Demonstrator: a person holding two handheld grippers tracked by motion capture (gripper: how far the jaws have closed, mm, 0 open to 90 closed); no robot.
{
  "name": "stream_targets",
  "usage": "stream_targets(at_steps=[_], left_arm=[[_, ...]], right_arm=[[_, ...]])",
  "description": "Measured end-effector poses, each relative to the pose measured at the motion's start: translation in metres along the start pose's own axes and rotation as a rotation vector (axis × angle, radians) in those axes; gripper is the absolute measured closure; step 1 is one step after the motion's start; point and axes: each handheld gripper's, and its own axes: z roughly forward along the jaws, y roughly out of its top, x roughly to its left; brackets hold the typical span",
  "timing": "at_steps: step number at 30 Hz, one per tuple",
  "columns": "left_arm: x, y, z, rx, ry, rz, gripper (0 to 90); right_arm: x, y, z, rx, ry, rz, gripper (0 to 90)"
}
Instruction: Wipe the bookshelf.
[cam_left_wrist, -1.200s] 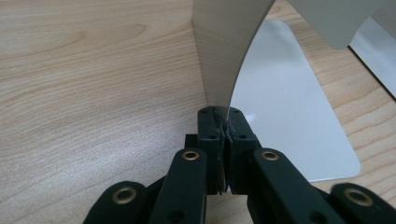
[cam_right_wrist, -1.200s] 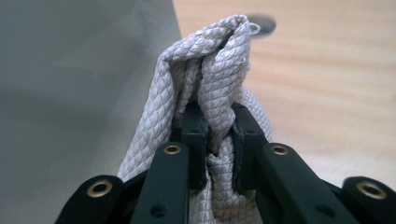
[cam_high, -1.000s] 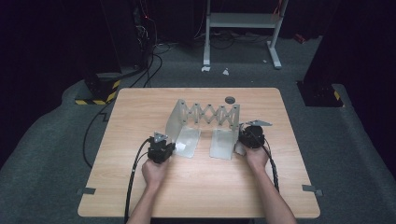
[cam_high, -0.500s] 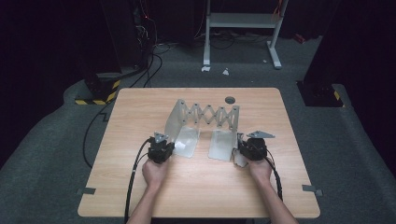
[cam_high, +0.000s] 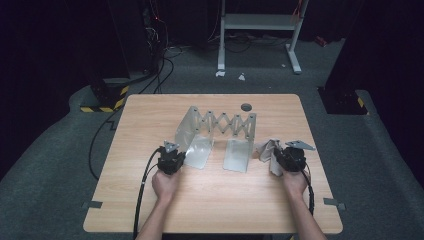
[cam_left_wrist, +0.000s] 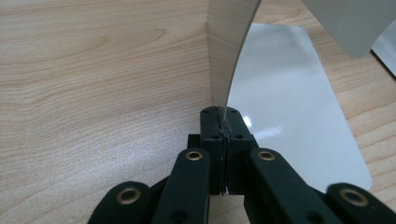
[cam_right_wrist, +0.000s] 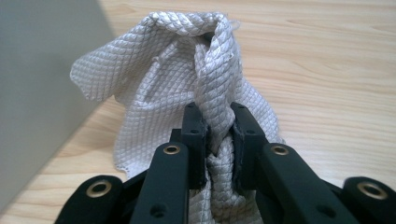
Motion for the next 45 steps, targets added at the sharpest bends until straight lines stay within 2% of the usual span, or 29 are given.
stream_targets(at_steps=[7, 11, 15, 17, 18, 20, 21, 23, 25, 26, 28, 31, 32, 36, 39, 44, 45], left_arm=[[0.000, 0.000, 0.000, -0.001, 0.005, 0.002, 88.6], [0.000, 0.000, 0.000, -0.003, 0.000, 0.001, 87.7], [0.000, 0.000, 0.000, -0.003, -0.004, 0.001, 73.7], [0.000, 0.000, -0.002, 0.007, 0.006, -0.001, 65.2], [-0.002, 0.001, -0.004, 0.010, 0.025, 0.011, 61.0], [-0.007, 0.001, -0.010, 0.001, 0.044, 0.034, 56.3], [-0.008, 0.002, -0.013, -0.003, 0.046, 0.034, 54.0], [-0.008, 0.002, -0.015, -0.006, 0.042, 0.025, 51.0], [-0.011, 0.004, -0.024, -0.009, 0.026, 0.024, 48.8], [-0.012, 0.004, -0.027, -0.009, 0.020, 0.025, 48.2], [-0.016, 0.005, -0.036, -0.013, 0.007, 0.027, 47.4], [-0.025, 0.009, -0.049, -0.034, -0.029, 0.038, 46.8], [-0.027, 0.010, -0.053, -0.040, -0.036, 0.045, 46.8], [-0.042, 0.019, -0.062, -0.057, -0.066, 0.089, 46.4], [-0.052, 0.029, -0.061, -0.064, -0.100, 0.092, 46.0], [-0.063, 0.045, -0.048, -0.052, -0.120, 0.115, 46.0], [-0.068, 0.052, -0.040, -0.040, -0.135, 0.113, 46.0]], right_arm=[[-0.011, -0.004, -0.003, -0.006, -0.076, 0.034, 75.7], [-0.015, -0.005, -0.001, 0.018, -0.063, 0.064, 63.3], [-0.014, -0.003, -0.003, 0.013, -0.046, 0.072, 51.8], [-0.014, -0.001, -0.007, -0.012, -0.034, 0.077, 48.8], [-0.013, 0.000, -0.010, -0.027, -0.032, 0.075, 47.6], [-0.011, 0.002, -0.017, -0.059, -0.041, 0.064, 45.1], [-0.010, 0.003, -0.020, -0.079, -0.044, 0.062, 44.5], [-0.006, 0.005, -0.027, -0.120, -0.052, 0.055, 43.3], [-0.002, 0.007, -0.034, -0.153, -0.033, 0.049, 45.6], [0.001, 0.008, -0.036, -0.157, -0.013, 0.048, 50.1], [0.009, 0.008, -0.036, -0.144, 0.035, 0.019, 57.2], [0.023, 0.005, -0.027, -0.077, 0.091, -0.036, 64.8], [0.026, 0.003, -0.021, -0.051, 0.103, -0.044, 66.3], [0.034, -0.004, -0.007, -0.010, 0.129, -0.046, 67.0], [0.040, -0.007, 0.000, 0.010, 0.137, -0.052, 66.9], [0.047, -0.007, 0.005, 0.024, 0.147, -0.057, 65.4], [0.048, -0.007, 0.006, 0.030, 0.147, -0.054, 64.7]])
